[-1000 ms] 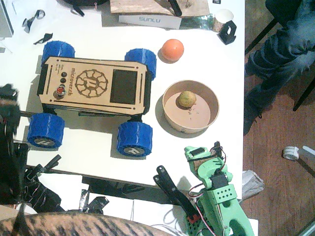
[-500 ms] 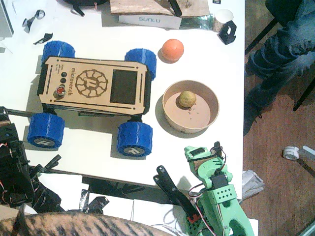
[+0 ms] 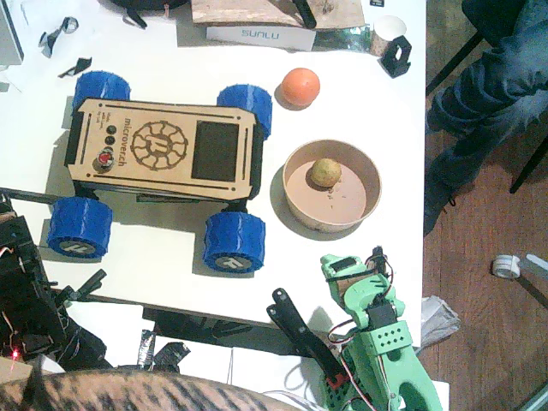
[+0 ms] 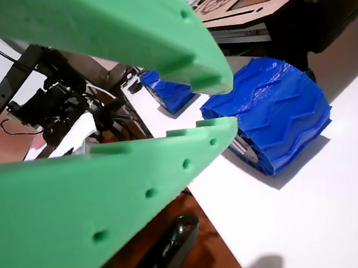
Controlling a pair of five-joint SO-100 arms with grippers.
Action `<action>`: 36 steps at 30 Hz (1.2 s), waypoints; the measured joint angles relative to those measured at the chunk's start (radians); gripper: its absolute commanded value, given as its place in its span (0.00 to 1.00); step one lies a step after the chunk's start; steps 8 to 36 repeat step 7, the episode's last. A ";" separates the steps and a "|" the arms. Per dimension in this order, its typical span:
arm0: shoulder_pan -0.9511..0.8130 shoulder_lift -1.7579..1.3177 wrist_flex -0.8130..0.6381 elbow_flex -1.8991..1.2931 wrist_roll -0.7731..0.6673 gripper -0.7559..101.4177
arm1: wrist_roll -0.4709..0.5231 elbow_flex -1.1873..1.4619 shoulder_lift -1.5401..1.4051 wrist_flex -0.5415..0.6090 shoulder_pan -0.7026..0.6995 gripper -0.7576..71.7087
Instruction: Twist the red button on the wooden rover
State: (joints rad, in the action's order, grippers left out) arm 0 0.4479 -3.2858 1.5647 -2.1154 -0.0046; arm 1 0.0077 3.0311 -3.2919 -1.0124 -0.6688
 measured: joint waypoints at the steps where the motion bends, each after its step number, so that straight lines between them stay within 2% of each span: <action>1: 0.002 0.000 0.000 0.000 0.000 0.01 | 0.000 0.000 0.000 0.000 0.000 0.01; 36: 0.003 0.000 0.000 0.000 0.000 0.01 | 0.000 0.000 0.000 0.000 0.000 0.01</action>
